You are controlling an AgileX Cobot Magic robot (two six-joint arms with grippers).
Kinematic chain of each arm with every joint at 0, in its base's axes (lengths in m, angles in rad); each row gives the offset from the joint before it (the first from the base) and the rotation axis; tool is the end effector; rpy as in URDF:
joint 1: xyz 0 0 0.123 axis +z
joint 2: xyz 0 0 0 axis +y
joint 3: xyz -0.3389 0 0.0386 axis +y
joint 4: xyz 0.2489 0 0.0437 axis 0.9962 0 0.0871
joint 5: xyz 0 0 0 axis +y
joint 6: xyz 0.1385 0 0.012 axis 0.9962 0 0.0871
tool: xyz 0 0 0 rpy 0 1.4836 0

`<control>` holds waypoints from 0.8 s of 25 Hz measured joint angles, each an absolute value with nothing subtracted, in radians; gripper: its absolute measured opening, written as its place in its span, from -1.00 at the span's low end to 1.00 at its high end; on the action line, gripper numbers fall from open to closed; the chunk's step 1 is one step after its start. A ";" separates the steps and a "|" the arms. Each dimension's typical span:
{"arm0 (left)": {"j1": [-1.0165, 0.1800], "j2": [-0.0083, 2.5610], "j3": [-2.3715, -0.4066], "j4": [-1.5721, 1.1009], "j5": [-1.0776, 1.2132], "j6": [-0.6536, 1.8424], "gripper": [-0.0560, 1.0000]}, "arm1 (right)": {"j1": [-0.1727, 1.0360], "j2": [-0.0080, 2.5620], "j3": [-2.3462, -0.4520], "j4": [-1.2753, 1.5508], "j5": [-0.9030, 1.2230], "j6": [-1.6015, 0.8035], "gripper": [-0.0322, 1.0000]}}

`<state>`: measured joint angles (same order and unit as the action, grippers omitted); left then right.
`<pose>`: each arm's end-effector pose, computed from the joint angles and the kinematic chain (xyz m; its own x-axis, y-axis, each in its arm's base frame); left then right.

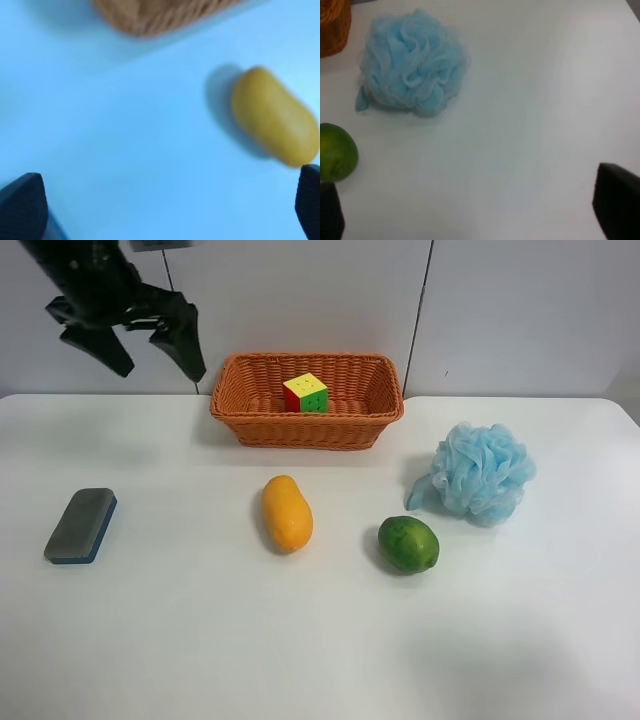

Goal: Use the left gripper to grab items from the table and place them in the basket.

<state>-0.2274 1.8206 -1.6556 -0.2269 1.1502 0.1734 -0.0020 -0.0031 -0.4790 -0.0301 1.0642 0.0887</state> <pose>0.4035 -0.1227 0.3163 -0.8885 0.2853 -0.3595 0.3613 0.9178 -0.1647 -0.0165 -0.0036 0.2486 -0.4716 0.0749 -0.8786 0.0602 0.9968 0.0527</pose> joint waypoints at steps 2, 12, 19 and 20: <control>-0.210 1.701 -1.508 -0.227 1.075 0.179 0.99 | -0.002 -0.003 -0.479 -0.030 1.064 0.089 0.98; -0.194 1.122 -0.996 -0.197 0.916 0.194 0.99 | -0.002 -0.003 -0.479 -0.030 1.064 0.089 0.98; -0.194 0.829 -0.818 -0.175 1.033 0.208 0.99 | -0.002 -0.003 -0.479 -0.030 1.064 0.089 0.98; -0.194 0.780 -0.790 -0.171 1.042 0.208 0.99 | -0.002 -0.003 -0.479 -0.030 1.064 0.089 0.98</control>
